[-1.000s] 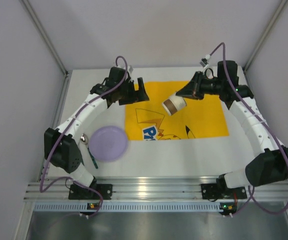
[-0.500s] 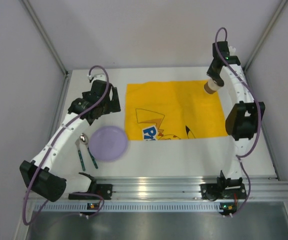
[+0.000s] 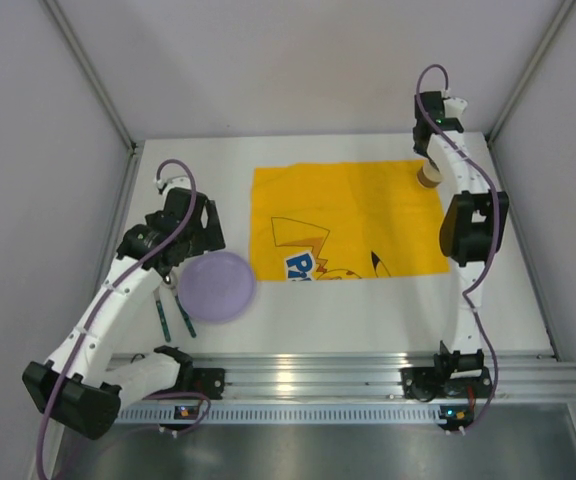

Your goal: Set the dinner table for one person

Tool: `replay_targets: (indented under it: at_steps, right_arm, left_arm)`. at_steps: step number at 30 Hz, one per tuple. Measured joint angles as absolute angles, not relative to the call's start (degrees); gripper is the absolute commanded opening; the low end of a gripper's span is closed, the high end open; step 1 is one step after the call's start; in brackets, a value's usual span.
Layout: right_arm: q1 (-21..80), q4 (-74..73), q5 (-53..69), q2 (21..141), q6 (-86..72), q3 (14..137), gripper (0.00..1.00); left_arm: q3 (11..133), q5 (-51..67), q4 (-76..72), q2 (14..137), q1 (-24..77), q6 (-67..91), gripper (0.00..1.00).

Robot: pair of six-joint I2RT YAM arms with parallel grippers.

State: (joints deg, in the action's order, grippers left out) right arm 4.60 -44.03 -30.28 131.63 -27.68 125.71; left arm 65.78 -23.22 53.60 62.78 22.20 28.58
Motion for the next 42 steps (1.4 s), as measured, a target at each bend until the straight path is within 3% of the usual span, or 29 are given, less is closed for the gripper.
replay_targets:
  at_steps: [16, 19, 20, 22, 25, 29, 33, 38, 42]
  right_arm:
    - [6.6, -35.8, -25.2, 134.7, -32.5, 123.8, 0.01]
    - [6.6, -35.6, -23.5, 134.8, -32.0, 123.8, 0.23]
    - [6.6, -35.5, -22.8, 134.8, -32.0, 123.8, 0.4]
    - [6.6, -35.5, -21.7, 134.8, -31.5, 123.8, 0.55]
    - [6.7, -35.3, -19.5, 134.8, -30.2, 123.8, 0.7]
    - [7.8, -35.0, -16.1, 132.7, -29.0, 121.6, 0.74]
    - [12.5, -34.5, -13.8, 122.5, -29.3, 110.0, 0.82]
    - [26.8, -30.6, -4.6, 104.6, -34.2, 93.8, 0.89]
    - [36.5, -25.2, 6.8, 102.6, -39.3, 89.3, 0.87]
  left_arm:
    - [65.5, -21.5, 54.3, 63.3, 20.8, 28.4, 0.98]
    - [65.5, -20.8, 54.3, 63.5, 20.1, 28.1, 0.98]
    - [65.5, -20.6, 54.3, 63.5, 19.9, 27.9, 0.98]
    - [65.5, -20.4, 54.3, 63.5, 19.6, 27.7, 0.98]
    - [65.5, -20.4, 54.3, 63.5, 19.4, 27.3, 0.98]
    - [65.5, -20.4, 54.3, 63.5, 19.4, 27.0, 0.98]
    - [65.5, -20.7, 54.2, 63.6, 19.1, 27.0, 0.98]
    - [65.8, -20.8, 54.3, 63.7, 18.0, 26.8, 0.98]
    - [66.6, -20.6, 54.3, 63.6, 17.3, 26.8, 0.98]
